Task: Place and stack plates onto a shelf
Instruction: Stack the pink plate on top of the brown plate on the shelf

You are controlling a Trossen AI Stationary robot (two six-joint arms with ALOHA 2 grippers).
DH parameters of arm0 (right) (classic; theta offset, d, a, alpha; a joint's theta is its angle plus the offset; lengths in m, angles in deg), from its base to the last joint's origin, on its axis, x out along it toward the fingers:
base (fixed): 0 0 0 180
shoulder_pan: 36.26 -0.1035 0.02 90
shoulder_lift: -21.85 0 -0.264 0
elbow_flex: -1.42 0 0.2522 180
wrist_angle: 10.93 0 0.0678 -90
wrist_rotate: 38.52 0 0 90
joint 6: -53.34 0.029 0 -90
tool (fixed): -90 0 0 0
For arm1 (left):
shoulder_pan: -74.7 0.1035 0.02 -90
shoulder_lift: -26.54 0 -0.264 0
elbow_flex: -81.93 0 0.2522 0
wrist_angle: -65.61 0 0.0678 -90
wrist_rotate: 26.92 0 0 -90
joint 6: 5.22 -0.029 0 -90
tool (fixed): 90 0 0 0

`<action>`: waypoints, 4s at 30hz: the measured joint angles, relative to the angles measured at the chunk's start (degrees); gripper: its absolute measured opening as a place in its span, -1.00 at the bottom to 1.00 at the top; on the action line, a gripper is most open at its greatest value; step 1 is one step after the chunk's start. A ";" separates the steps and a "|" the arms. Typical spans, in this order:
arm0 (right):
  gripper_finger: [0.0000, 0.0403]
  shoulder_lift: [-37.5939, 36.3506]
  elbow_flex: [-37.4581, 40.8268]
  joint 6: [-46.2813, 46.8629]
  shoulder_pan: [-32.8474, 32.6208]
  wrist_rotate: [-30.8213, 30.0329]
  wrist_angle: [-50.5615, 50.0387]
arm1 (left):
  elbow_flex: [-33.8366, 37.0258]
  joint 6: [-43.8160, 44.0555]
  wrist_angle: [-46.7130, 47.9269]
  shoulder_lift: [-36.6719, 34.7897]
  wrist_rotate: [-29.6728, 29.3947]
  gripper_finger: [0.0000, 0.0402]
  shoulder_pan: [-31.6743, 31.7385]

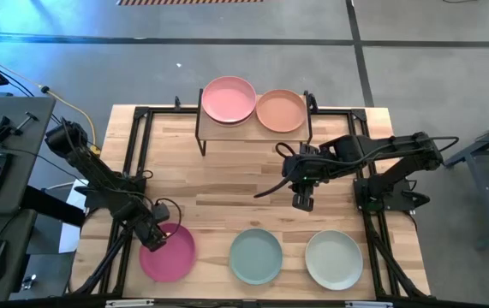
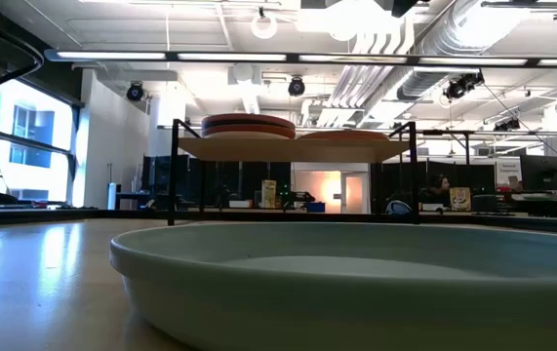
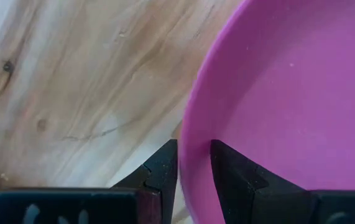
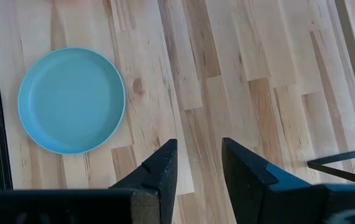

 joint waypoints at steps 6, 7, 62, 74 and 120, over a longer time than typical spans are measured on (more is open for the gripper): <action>-0.48 0.00 0.00 0.00 0.00 -0.02 0.00 | 0.79 0.06 -1.47 -0.04 0.04 -0.61 0.00; -0.48 0.00 0.00 0.00 0.01 -0.02 0.00 | 0.81 0.05 -1.77 -0.04 0.04 -0.64 0.00; -0.17 0.02 0.00 -5.22 11.34 -5.63 14.52 | -18.40 -28.52 10.99 -14.21 -11.20 -1.00 31.37; -0.16 1.42 -0.02 -6.64 18.41 -6.00 27.19 | -18.43 -28.67 8.34 -15.65 -16.54 -1.00 42.79; -0.44 14.10 -0.07 -3.09 15.89 -8.35 29.91 | -18.47 -28.11 -8.17 -10.12 -18.56 -1.00 53.69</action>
